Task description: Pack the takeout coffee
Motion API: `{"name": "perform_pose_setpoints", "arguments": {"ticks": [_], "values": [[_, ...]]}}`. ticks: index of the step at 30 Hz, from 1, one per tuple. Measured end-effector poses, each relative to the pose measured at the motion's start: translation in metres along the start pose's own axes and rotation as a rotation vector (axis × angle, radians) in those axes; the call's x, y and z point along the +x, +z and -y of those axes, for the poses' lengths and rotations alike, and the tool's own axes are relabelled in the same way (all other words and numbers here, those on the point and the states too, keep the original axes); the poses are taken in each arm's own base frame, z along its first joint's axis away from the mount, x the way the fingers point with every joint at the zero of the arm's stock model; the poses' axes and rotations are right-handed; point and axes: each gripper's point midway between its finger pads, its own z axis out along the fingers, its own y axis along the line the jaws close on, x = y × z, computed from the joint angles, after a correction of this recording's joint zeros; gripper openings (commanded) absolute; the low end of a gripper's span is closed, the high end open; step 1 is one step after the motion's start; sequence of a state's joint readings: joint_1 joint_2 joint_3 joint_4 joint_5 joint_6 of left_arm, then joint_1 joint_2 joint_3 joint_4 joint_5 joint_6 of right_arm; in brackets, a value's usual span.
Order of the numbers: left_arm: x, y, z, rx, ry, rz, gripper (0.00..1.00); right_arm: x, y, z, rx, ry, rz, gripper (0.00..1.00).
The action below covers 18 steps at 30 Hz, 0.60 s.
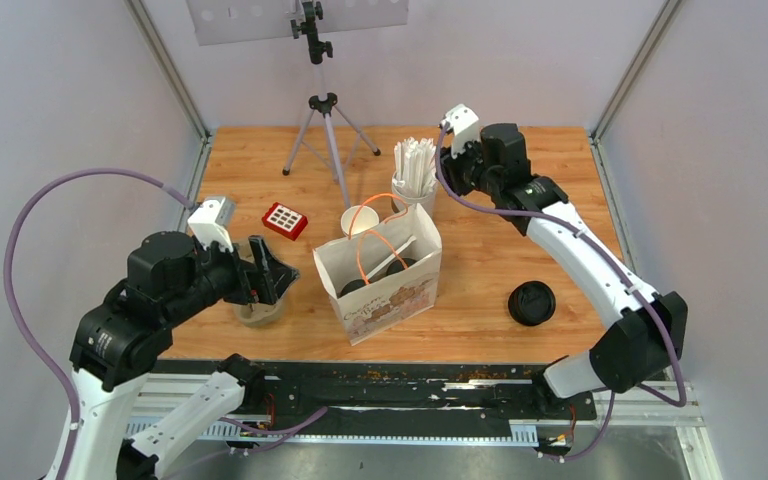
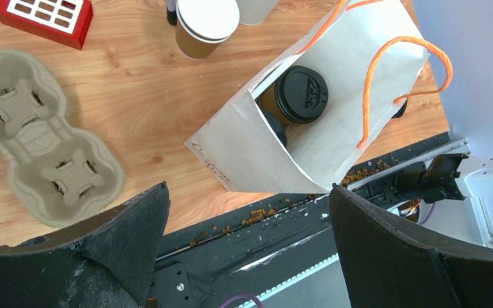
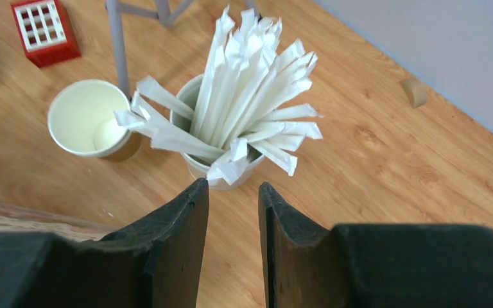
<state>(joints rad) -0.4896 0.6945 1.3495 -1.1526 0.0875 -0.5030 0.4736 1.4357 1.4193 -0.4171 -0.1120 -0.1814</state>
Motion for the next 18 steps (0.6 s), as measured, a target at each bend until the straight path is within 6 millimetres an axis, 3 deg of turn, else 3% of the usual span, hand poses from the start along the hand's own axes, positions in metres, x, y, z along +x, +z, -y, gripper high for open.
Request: {"name": "perform_pose_setpoints", "arguments": {"ticks": [3,6,12,18], "values": [[0.002,-0.004,-0.001,0.0,0.0,-0.001,1.0,0.03,0.013,0.006,-0.036,-0.048,-0.038,0.34],[0.003,-0.006,-0.001,-0.003,0.0,-0.005,1.0,0.043,0.016,0.012,-0.096,-0.086,-0.032,0.36],[0.005,-0.01,-0.003,-0.011,-0.002,-0.005,1.0,0.048,0.018,0.017,-0.181,-0.225,0.018,0.37],[0.005,-0.014,-0.006,-0.023,-0.001,0.004,1.0,0.043,0.023,0.009,-0.257,-0.36,0.065,0.38]]}}
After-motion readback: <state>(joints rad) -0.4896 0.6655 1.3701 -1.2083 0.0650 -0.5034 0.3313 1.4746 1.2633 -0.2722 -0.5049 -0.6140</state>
